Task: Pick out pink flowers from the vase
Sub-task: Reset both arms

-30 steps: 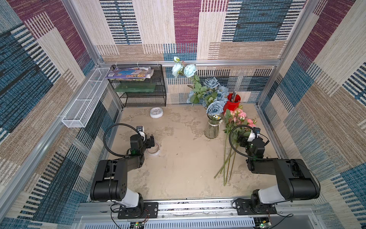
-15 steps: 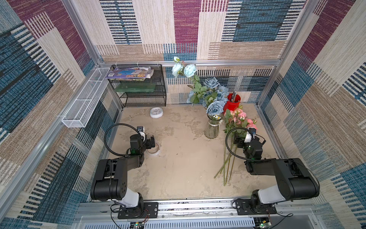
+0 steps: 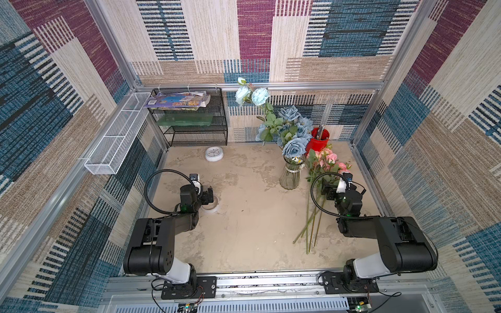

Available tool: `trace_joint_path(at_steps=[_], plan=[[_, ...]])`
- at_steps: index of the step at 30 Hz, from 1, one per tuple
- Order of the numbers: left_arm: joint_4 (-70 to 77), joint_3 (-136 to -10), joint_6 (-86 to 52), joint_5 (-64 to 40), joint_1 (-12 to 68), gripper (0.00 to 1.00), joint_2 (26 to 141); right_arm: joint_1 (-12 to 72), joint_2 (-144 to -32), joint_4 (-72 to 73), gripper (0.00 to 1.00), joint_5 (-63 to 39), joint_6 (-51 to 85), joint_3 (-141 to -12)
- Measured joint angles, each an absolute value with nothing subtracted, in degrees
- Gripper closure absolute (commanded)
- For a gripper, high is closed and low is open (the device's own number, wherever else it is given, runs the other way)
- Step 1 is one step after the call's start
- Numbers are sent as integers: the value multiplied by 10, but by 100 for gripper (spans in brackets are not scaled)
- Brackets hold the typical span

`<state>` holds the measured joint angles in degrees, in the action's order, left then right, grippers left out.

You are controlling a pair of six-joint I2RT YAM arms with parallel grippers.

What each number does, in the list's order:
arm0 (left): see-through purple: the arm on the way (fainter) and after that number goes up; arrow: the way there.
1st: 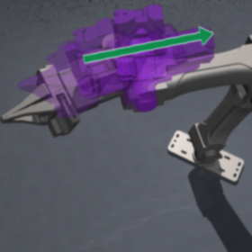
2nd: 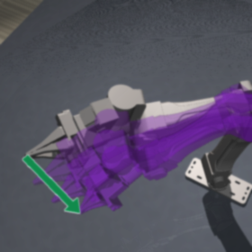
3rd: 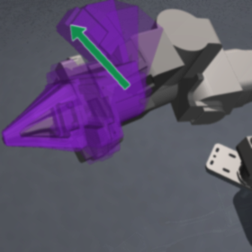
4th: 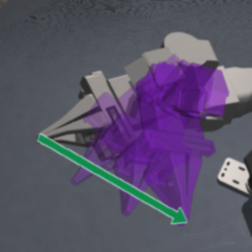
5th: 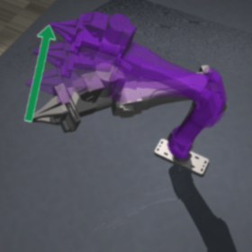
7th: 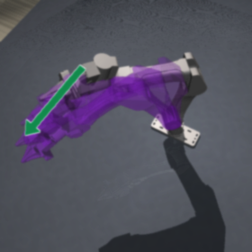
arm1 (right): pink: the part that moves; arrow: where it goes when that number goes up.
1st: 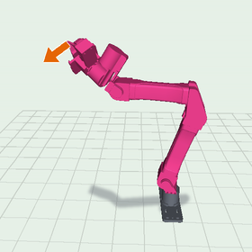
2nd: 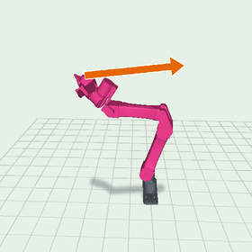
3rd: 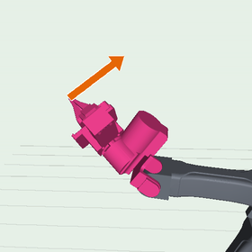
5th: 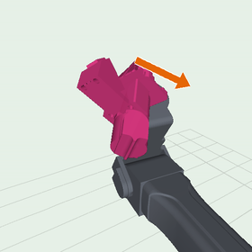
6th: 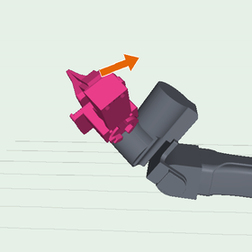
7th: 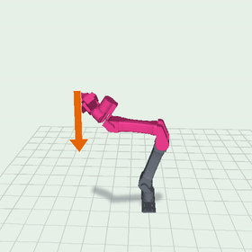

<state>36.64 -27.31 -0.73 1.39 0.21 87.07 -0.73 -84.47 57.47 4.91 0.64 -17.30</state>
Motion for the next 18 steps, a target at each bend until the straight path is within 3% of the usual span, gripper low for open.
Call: trace_joint_path(at_steps=[18], plan=[[366, -273, -7, 27, 2, 1, 870, -6, -846, 571, 4, 45, 6, -175]])
